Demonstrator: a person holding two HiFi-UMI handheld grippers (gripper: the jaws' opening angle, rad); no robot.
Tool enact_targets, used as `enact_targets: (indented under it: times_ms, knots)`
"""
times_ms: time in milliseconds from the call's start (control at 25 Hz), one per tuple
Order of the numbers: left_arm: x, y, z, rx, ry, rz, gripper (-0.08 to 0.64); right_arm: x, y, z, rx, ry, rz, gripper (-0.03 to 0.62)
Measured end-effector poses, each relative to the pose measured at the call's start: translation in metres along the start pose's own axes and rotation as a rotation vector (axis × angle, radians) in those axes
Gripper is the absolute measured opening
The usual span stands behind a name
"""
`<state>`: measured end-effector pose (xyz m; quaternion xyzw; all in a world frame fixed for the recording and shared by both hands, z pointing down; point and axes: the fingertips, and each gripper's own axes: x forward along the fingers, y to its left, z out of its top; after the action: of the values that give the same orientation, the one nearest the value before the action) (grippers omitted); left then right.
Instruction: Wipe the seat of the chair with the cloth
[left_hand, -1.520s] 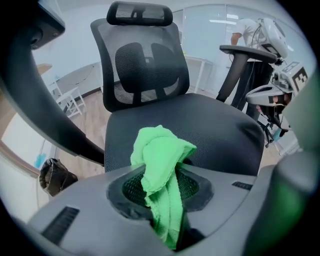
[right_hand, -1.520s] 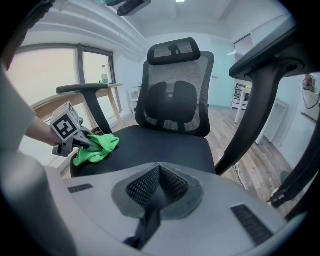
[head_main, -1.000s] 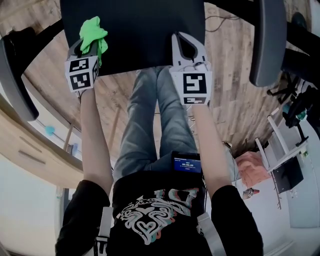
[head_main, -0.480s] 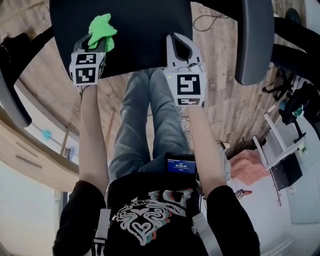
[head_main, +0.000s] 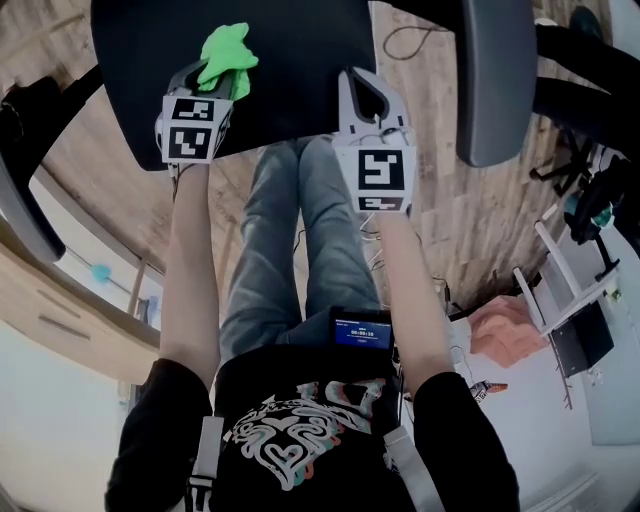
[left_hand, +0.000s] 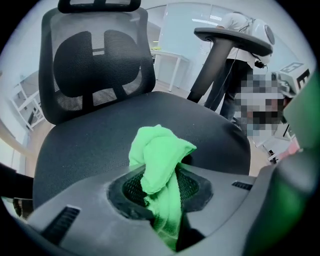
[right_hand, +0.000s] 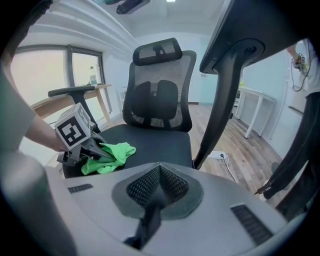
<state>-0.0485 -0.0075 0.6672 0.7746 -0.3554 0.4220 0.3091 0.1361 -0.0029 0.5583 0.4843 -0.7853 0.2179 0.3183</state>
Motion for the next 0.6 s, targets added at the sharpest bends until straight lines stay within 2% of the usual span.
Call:
enact_targets:
  times_ms: [600]
  knots:
    - [0.031,-0.07,0.04,0.09,-0.012,-0.144,0.104,-0.009,-0.026,-0.021,0.047,0.003,-0.057,0.0]
